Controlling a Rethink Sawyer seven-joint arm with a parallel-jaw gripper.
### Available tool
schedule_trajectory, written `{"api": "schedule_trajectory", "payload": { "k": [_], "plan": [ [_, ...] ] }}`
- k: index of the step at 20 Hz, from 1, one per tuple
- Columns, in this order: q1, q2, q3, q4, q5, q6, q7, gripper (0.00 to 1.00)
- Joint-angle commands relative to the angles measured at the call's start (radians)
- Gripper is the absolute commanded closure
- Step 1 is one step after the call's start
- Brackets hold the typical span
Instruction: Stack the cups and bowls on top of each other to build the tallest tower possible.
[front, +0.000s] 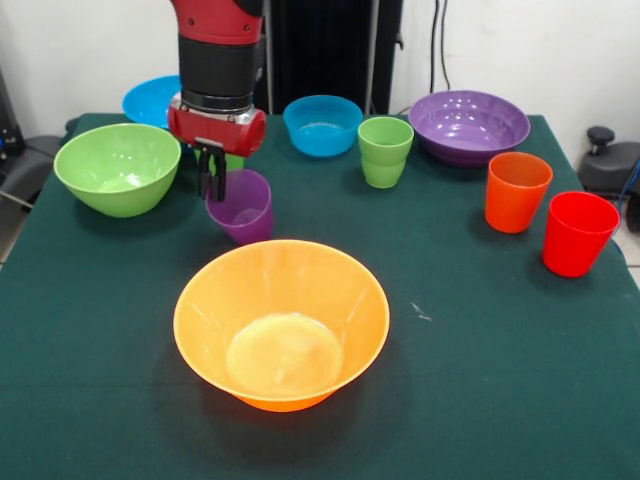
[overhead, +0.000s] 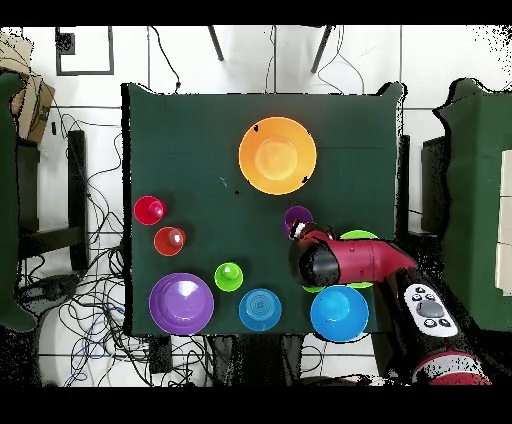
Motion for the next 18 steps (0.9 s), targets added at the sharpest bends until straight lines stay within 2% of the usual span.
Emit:
{"api": "schedule_trajectory", "payload": {
  "k": [1,7,12,18],
  "plan": [
    [0.001,0.017,0.065,-0.013,0.014,-0.052,0.052,1.0],
    [-0.008,0.004,0.074,0.004,0.021,-0.05,0.053,1.0],
    [0.002,-0.068,0.082,0.056,0.048,-0.027,0.064,1.0],
    [0.015,-0.12,0.091,0.107,0.083,-0.02,0.077,1.0]
  ]
}}
